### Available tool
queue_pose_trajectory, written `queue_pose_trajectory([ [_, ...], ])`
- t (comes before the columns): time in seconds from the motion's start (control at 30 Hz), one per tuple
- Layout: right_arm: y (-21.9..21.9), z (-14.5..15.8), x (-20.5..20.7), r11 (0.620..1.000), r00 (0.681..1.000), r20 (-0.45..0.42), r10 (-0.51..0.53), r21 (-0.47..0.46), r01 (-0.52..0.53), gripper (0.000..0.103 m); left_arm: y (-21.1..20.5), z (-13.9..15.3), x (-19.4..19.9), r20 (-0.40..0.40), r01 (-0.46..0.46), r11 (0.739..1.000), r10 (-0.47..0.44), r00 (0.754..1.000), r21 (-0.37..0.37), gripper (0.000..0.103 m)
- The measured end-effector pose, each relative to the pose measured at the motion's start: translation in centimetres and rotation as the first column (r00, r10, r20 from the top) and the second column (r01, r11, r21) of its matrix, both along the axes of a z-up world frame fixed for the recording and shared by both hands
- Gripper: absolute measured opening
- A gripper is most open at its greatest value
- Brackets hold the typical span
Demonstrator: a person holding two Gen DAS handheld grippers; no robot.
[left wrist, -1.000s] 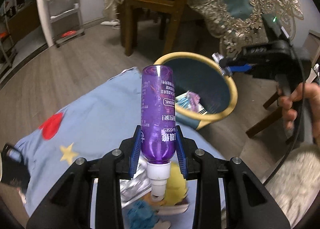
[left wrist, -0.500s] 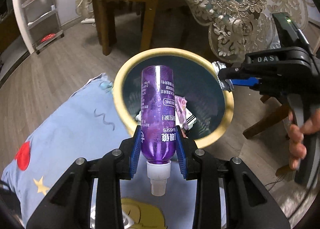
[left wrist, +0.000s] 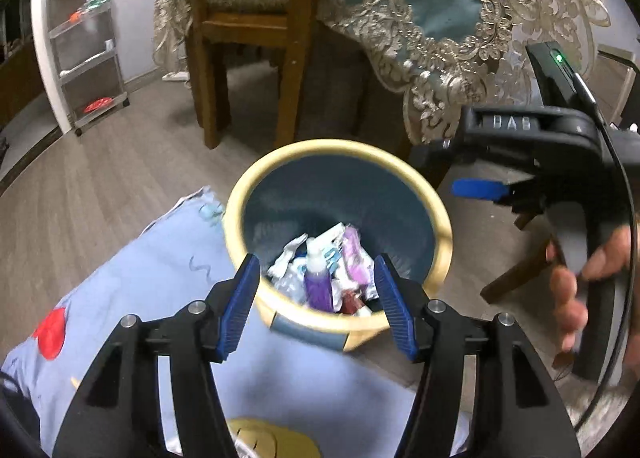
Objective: Collect trash
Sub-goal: 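Carry the purple tube and paper packet over the bin and open both tools, then move both tools back over the foil packet and blue mask on the cloth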
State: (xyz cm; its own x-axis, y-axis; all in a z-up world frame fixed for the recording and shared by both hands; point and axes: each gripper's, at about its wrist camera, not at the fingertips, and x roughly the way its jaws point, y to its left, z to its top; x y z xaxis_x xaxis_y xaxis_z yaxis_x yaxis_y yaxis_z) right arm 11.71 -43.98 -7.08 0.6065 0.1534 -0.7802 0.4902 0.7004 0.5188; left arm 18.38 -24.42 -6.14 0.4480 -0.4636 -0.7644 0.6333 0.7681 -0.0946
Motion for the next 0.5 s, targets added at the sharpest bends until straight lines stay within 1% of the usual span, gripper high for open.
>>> queue_pose_trajectory([
  [0.1,0.6,0.3,0.4,1.000,1.000,-0.005,0.019,-0.017,-0.019,0.079,2.1,0.4,-0.8,-0.010,-0.029,1.000,0.029,1.000,-0.005,0.061],
  [0.27,2.8,1.6,0.2,0.994,0.997,-0.003,0.083,-0.076,-0.083,0.087,6.6,1.4,-2.8,0.007,-0.086,0.996,0.086,0.996,0.010,0.067],
  [0.4,5.7,2.7,0.1,0.983,0.987,0.007,0.158,-0.099,-0.156,0.090,10.1,1.6,-4.8,0.020,-0.121,0.991,0.120,0.993,0.053,0.071],
  [0.5,8.0,3.8,0.0,0.969,0.978,0.016,0.210,-0.139,-0.206,0.092,12.7,1.5,-6.5,0.032,-0.150,0.984,0.147,0.989,0.093,0.071],
])
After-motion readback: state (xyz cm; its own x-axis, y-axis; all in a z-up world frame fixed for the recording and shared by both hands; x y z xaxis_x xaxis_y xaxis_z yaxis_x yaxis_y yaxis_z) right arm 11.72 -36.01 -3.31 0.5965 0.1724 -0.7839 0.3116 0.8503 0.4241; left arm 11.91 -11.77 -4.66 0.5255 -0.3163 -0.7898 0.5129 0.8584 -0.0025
